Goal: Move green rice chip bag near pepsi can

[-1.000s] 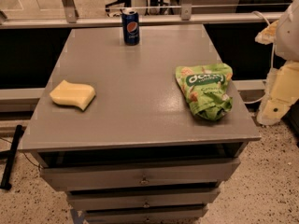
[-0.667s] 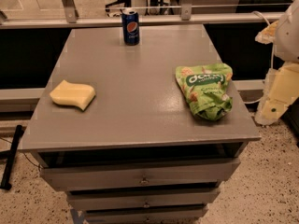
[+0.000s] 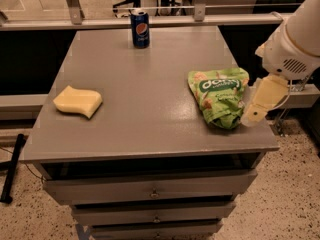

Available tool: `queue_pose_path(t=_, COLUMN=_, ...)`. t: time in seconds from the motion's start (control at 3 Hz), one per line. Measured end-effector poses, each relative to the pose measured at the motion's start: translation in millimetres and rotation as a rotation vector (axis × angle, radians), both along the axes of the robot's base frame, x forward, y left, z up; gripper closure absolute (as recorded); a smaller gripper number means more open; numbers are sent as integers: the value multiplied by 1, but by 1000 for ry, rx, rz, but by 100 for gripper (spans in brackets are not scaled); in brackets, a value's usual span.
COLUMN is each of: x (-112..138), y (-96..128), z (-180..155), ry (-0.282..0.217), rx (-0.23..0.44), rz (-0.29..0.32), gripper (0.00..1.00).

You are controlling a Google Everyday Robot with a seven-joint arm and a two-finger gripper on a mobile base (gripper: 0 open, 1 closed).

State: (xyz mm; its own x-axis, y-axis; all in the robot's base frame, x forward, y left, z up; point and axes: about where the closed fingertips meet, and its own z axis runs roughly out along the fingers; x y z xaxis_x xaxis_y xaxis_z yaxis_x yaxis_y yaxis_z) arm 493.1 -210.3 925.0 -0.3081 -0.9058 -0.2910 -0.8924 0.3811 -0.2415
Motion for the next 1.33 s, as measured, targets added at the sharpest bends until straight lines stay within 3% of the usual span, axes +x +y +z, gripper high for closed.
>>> queue_pose_path(t=0.33, x=28, y=3, z=-22, ry=-15, rx=42, rz=-87, gripper=0)
queue_pose_path(t=1.0, x=43, y=3, z=-53, ry=-22, rx=116, rz=-250, gripper=0)
queue_pose_path(t=1.33, x=43, y=9, z=-69, ry=0, rx=138, rz=-302, gripper=18)
